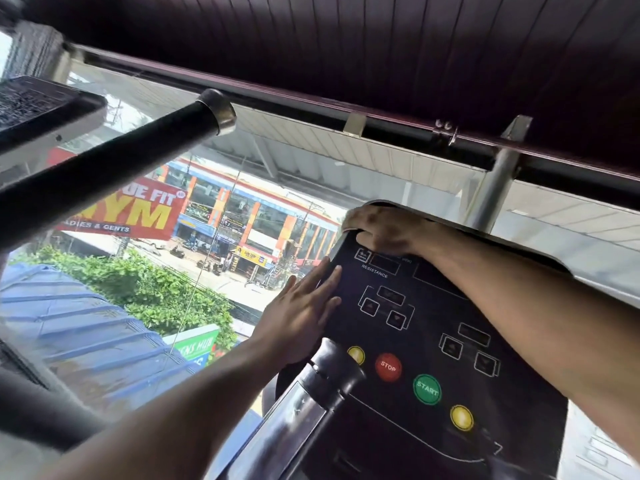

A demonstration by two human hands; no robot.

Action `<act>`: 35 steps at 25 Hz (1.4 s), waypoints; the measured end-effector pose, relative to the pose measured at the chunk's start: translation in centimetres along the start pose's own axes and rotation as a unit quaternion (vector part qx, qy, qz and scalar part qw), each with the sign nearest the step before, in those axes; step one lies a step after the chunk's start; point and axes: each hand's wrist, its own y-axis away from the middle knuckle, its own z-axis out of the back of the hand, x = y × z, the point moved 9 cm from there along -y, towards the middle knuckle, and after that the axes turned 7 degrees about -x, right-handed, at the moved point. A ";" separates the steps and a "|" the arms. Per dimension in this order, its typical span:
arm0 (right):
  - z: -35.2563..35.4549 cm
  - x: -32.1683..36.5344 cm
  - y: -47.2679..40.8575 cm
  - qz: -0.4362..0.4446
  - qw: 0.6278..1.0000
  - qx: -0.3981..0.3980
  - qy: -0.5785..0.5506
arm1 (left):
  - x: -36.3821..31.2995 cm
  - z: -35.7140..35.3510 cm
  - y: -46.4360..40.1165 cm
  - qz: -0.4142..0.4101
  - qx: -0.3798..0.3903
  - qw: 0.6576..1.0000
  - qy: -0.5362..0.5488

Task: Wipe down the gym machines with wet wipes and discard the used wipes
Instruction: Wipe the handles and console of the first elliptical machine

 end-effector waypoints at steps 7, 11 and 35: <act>-1.1 1.5 0.6 0.045 0.999 -0.013 0.022 | 0.3 -0.2 -0.1 -0.003 0.000 1.000 -0.010; 0.2 0.1 0.1 -0.022 0.999 -0.046 0.002 | 0.2 0.1 0.1 0.001 -0.004 1.000 -0.020; -4.7 0.6 10.1 0.014 0.992 -0.009 0.124 | -0.3 0.7 -0.2 -0.024 -0.015 0.996 0.080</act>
